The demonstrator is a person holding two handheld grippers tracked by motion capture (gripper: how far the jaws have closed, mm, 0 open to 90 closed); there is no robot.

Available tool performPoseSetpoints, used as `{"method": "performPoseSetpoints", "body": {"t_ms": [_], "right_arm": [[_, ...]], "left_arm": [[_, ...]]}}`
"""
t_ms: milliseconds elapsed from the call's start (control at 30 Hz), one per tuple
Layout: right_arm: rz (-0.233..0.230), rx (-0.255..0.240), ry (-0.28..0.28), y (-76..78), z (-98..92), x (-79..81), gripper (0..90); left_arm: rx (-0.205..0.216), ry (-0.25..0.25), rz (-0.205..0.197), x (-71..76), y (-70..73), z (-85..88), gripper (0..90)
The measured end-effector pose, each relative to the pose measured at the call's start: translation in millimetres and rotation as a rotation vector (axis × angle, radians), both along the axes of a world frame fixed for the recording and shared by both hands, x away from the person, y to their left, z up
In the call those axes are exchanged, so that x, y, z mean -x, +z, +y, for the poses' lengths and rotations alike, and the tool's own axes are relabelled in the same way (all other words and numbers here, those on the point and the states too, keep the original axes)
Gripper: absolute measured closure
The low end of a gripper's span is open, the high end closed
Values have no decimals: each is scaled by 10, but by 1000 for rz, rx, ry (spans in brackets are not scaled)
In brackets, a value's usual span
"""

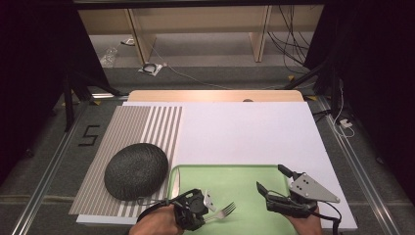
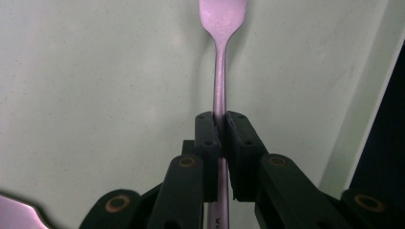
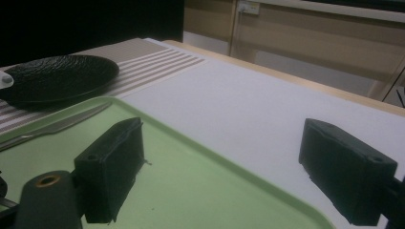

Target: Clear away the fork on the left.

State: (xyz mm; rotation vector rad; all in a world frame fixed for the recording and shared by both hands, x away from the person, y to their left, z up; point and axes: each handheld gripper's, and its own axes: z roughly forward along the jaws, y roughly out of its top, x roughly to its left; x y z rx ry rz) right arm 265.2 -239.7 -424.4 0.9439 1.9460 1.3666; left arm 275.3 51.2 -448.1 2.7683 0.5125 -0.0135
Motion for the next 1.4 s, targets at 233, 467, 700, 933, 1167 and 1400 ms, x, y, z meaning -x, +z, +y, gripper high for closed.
{"method": "performPoseSetpoints", "body": {"t_ms": [233,467,700,933,1167,1400], "right_arm": [[-1,0,1,0,-2,-2,162],[0,1,0,0,-2,-1,162],[-4,-2,0,1,-2,-1,162],[0,1,2,1,0,1,162],[-2,-2,2,0,3,1,162],[-6,-1,3,1,2,1,163]], "left_arm": [[-30,-26,27,-1,-34,0,835],[-44,-30,40,9,-70,-16,834],[-52,-36,52,-2,-76,-2,823],[-9,-43,40,6,14,6,717],[71,-65,-21,64,44,-32,780],[57,-116,-45,102,-3,-71,895]]}}
